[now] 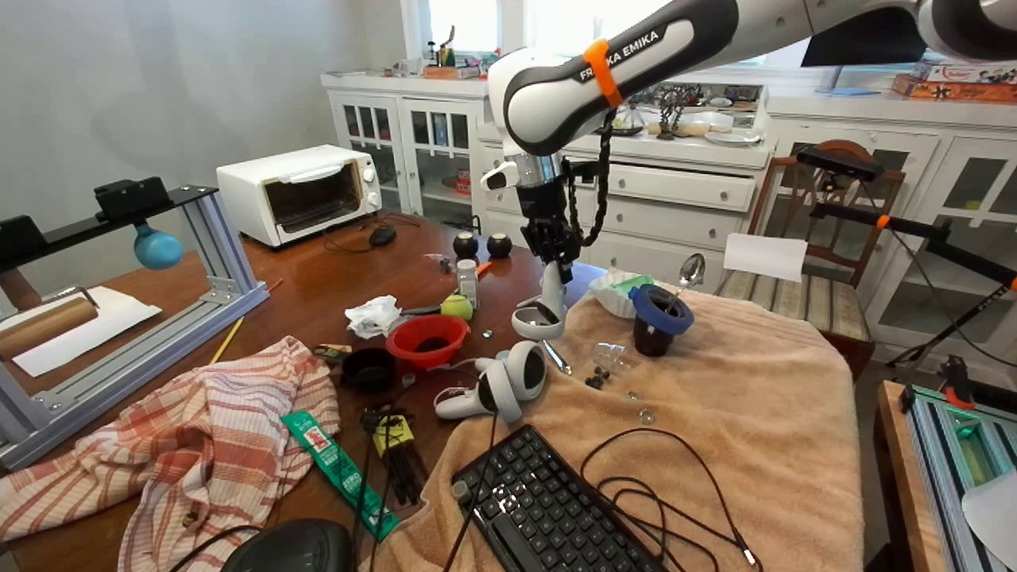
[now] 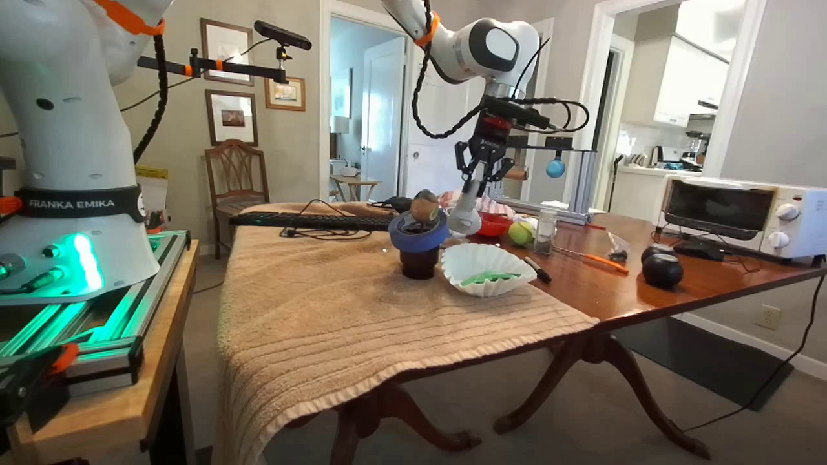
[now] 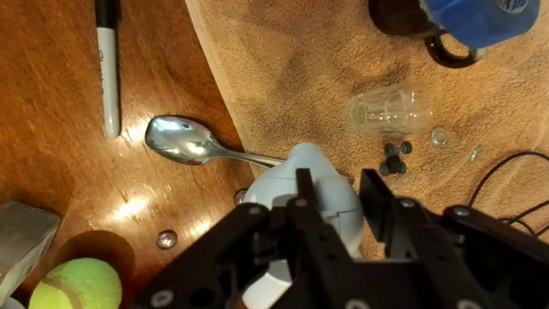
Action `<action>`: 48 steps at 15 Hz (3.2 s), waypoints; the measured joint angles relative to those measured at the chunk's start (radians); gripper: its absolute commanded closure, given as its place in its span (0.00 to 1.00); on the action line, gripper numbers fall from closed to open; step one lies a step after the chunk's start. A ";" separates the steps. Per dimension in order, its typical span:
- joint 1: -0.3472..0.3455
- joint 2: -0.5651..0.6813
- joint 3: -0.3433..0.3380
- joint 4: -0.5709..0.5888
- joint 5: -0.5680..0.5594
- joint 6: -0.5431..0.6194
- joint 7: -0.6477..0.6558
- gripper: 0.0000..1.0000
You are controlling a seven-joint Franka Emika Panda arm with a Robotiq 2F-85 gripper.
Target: Move the white remote to the left then move the hand sanitizer to the right
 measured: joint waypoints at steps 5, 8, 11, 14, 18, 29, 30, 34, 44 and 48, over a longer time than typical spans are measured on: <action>0.002 0.060 0.009 0.078 -0.018 -0.004 0.001 0.92; 0.004 0.090 0.011 0.130 -0.023 -0.035 0.001 0.92; 0.009 0.120 0.014 0.178 -0.030 -0.074 0.001 0.92; 0.014 0.150 0.015 0.215 -0.036 -0.088 0.004 0.92; 0.019 0.182 0.015 0.259 -0.043 -0.090 0.010 0.92; 0.030 0.238 0.015 0.328 -0.050 -0.140 0.013 0.92; 0.031 0.242 0.015 0.334 -0.050 -0.147 0.013 0.92; 0.031 0.255 0.015 0.350 -0.050 -0.155 0.013 0.55; 0.032 0.240 0.016 0.389 -0.050 -0.169 0.015 0.00; 0.019 0.150 0.016 0.382 -0.011 -0.101 0.112 0.00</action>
